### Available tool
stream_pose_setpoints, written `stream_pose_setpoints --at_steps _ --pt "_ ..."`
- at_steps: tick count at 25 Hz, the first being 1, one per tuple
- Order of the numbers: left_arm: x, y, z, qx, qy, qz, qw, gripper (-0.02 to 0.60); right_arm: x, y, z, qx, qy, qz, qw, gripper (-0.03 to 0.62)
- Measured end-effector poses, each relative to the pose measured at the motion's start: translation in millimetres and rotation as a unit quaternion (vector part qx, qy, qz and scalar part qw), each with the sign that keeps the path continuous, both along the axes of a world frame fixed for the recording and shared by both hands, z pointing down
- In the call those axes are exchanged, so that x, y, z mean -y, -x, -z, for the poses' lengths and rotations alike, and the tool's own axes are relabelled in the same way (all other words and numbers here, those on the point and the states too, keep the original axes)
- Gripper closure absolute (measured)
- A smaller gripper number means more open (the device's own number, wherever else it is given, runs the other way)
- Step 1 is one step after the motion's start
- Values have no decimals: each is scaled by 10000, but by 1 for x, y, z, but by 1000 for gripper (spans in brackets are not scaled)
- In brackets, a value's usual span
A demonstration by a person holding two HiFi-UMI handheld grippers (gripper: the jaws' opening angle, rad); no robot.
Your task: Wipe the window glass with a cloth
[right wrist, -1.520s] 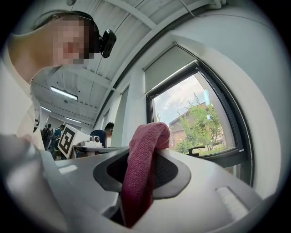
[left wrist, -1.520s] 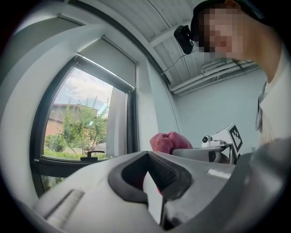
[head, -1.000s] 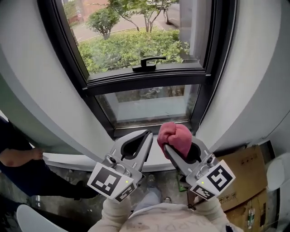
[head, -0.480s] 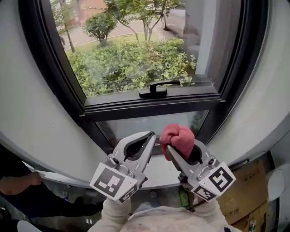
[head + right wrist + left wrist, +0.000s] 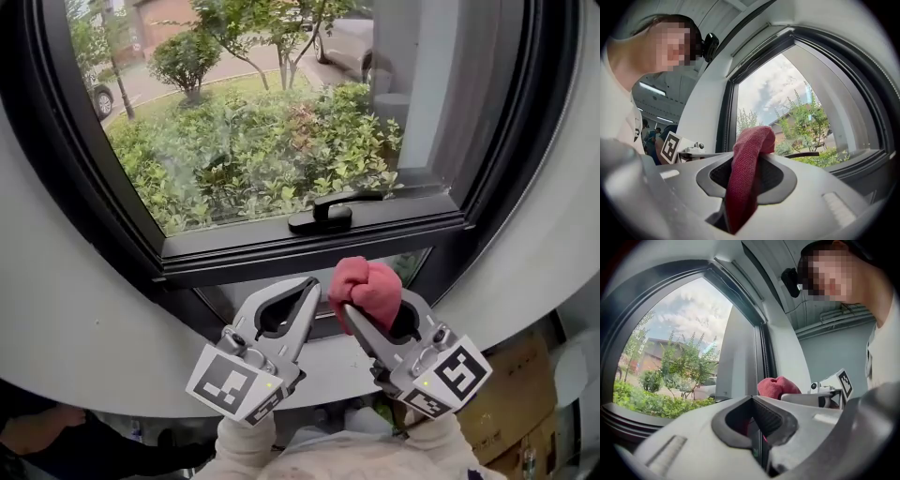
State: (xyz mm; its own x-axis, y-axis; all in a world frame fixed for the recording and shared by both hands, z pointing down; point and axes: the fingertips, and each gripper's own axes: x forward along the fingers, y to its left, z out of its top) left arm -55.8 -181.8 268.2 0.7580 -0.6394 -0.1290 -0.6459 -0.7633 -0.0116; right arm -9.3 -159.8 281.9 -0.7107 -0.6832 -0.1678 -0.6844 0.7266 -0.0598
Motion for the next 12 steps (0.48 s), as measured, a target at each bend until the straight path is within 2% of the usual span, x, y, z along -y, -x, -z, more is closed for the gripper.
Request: stream_pose_setpoints --at_steps 6,9,12 --pt "31 -6 4 9 18 75 10000 581 40 -4 9 -20 15 58 10000 456" --pt "46 -11 9 -27 42 126 9999 581 64 -11 33 -29 -60 60 10000 456" --pt "61 -15 13 -30 35 187 9998 581 91 -18 68 -96 -339 -9 9994 457"
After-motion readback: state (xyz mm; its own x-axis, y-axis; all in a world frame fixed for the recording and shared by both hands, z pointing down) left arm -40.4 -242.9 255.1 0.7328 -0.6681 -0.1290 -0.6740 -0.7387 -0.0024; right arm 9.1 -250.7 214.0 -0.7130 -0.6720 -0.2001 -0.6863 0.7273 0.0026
